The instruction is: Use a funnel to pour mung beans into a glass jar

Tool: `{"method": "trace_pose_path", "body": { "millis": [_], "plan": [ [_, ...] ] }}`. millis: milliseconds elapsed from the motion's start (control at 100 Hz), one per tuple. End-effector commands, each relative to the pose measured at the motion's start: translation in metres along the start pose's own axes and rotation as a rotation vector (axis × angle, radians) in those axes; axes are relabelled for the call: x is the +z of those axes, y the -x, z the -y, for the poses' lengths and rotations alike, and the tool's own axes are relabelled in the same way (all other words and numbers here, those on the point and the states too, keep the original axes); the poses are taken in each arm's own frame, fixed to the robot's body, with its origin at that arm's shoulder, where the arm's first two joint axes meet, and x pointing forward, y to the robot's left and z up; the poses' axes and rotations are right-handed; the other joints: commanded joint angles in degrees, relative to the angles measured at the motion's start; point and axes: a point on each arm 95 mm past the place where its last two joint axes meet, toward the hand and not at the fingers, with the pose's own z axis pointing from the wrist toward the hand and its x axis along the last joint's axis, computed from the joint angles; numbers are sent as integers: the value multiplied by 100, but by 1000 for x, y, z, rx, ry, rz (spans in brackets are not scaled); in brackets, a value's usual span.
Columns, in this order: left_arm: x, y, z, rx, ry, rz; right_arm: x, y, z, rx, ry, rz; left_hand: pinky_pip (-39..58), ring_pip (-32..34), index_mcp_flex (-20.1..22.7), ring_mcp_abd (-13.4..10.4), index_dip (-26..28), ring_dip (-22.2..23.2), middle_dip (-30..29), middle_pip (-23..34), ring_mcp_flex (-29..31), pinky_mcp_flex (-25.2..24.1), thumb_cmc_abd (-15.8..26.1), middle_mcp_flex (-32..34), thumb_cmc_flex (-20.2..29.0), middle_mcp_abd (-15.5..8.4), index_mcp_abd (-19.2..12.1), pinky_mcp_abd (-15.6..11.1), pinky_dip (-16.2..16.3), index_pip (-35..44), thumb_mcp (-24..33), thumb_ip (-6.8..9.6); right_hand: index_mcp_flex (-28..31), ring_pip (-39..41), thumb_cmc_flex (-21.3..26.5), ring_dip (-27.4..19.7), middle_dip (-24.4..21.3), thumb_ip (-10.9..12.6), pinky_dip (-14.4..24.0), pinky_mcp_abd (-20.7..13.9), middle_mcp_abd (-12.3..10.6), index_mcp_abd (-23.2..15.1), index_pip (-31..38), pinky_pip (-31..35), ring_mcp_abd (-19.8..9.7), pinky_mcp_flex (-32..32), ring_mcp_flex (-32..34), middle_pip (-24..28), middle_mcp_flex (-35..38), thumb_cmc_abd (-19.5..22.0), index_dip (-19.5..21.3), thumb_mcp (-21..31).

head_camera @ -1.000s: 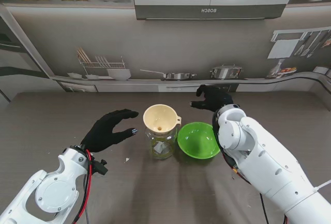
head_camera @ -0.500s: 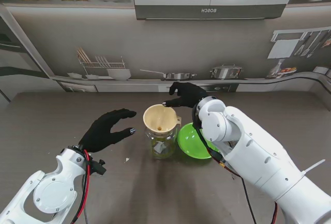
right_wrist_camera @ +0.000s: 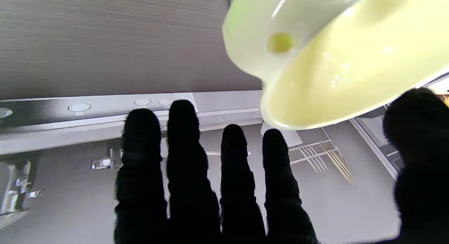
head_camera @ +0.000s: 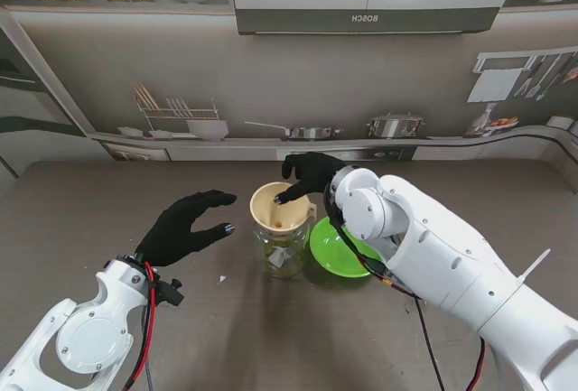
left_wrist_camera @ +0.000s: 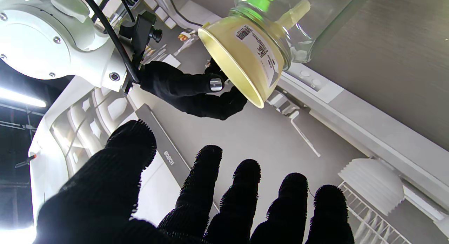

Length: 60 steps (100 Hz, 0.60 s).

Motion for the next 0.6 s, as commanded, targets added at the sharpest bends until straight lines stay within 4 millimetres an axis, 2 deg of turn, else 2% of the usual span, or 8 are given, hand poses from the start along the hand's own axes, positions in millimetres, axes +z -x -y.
{"method": "trace_pose_path", "body": {
  "millis": [0, 230, 470, 490, 510, 530, 550, 590],
  "plan": [
    [0, -2, -1, -5, 15, -4, 3, -3, 0, -21, -25, -11, -165, -40, 13, -47, -7, -3, -25, -34, 97, -6, 226, 85, 79, -20, -52, -33, 31, 1, -96, 165, -135, 197, 100, 155, 124, 234, 146, 51, -106, 60, 139, 177, -130, 64, 194, 145, -13, -231, -77, 153],
    [-1, -1, -1, -5, 15, -4, 12, -5, 0, -79, -62, -15, -165, -44, 27, -46, -5, -5, -19, -29, 89, -9, 224, 99, 87, 8, -30, -26, 32, 8, -95, 167, -54, 841, 403, 523, 472, 313, 255, -34, -197, 61, 359, 474, -266, 268, 487, 524, 215, -454, 15, 264],
    [-1, -1, -1, -6, 13, -3, 20, -13, 2, -111, -83, -42, -160, -38, 20, -31, -5, -3, -17, -31, 104, 1, 229, 104, 86, 8, -42, -20, 35, 5, -94, 168, 614, 1320, 1236, 799, 802, 372, 223, -69, -557, 146, 675, 641, -512, 502, 976, 876, 1444, -655, 68, -42],
    [-1, -1, -1, -6, 13, -3, 21, -14, 3, -114, -87, -45, -160, -39, 15, -37, -6, -3, -17, -32, 102, -1, 234, 101, 81, 4, -37, -21, 35, 2, -95, 167, 627, 1257, 1258, 785, 826, 435, 207, -89, -580, 152, 669, 634, -532, 490, 964, 835, 1462, -705, 46, 193],
    [-1, -1, -1, -6, 14, -2, 21, -14, 3, -119, -88, -48, -160, -40, 25, -45, -4, -3, -16, -30, 101, -1, 236, 105, 83, -3, -37, -24, 35, 7, -95, 167, 651, 1239, 1123, 796, 870, 380, 195, -108, -588, 158, 683, 647, -543, 495, 970, 823, 1491, -841, 27, 895],
    [-1, -1, -1, -6, 14, -2, 22, -15, 4, -124, -89, -50, -160, -40, -2, -36, -8, -3, -17, -33, 101, -1, 238, 98, 82, 2, -38, -24, 35, -4, -97, 167, 694, 1247, 885, 812, 919, 131, 182, -135, -617, 159, 713, 668, -582, 515, 1000, 838, 1548, -1110, 21, 1936],
    [-1, -1, -1, -7, 14, -2, 23, -15, 4, -131, -89, -52, -160, -39, 24, -39, -4, -3, -16, -30, 105, 1, 234, 105, 85, 6, -33, -23, 35, 7, -97, 167, 741, 1263, 713, 824, 949, -27, 171, -160, -637, 157, 741, 682, -627, 539, 1032, 851, 1595, -1293, 23, 2618],
    [-1, -1, -2, -8, 14, -1, 25, -16, 4, -140, -90, -57, -160, -39, 27, -36, -4, -4, -15, -28, 108, 1, 241, 114, 84, 20, -25, -16, 35, 7, -99, 167, 824, 1276, 650, 832, 974, -172, 155, -190, -697, 131, 768, 692, -666, 558, 1073, 859, 1688, -1400, 23, 3096]
  ]
}}
